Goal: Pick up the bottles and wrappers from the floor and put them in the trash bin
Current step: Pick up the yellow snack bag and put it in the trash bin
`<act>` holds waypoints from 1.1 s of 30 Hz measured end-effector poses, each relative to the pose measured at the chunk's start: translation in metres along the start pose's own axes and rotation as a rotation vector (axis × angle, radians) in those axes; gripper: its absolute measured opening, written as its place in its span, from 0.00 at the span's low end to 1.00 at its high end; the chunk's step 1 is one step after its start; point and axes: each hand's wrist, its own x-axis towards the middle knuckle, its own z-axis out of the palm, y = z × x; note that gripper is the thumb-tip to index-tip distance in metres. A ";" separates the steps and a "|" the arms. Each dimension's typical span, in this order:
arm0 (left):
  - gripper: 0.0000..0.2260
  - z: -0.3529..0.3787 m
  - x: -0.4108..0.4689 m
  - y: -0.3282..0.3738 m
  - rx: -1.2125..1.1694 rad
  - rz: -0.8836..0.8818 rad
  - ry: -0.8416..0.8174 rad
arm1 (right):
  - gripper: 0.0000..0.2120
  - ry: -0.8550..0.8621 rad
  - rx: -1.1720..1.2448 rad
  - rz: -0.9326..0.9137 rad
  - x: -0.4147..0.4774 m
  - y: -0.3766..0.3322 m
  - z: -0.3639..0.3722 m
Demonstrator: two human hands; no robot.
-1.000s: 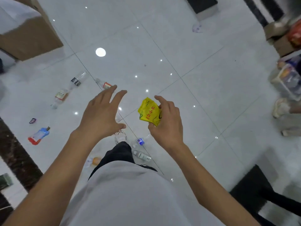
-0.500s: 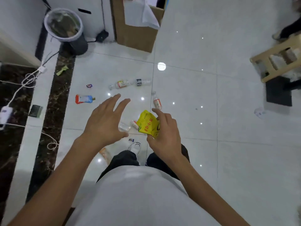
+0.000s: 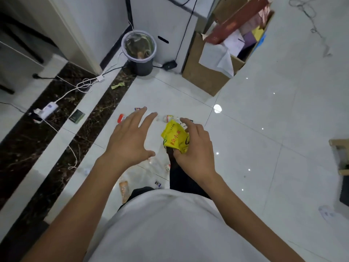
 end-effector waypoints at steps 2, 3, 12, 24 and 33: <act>0.52 -0.011 0.025 -0.003 0.007 -0.028 0.015 | 0.40 -0.023 0.012 -0.022 0.034 -0.001 -0.002; 0.52 -0.016 0.039 -0.005 0.011 -0.039 0.020 | 0.40 -0.032 0.014 -0.031 0.052 -0.001 -0.002; 0.52 -0.072 0.190 -0.034 -0.155 -0.235 -0.014 | 0.41 -0.136 0.066 -0.076 0.239 0.014 0.002; 0.50 -0.176 0.257 -0.089 -0.332 -0.476 0.154 | 0.41 -0.268 0.049 -0.247 0.396 -0.045 -0.019; 0.47 -0.231 0.302 -0.173 -0.430 -0.445 0.208 | 0.40 -0.190 0.074 -0.298 0.469 -0.115 0.005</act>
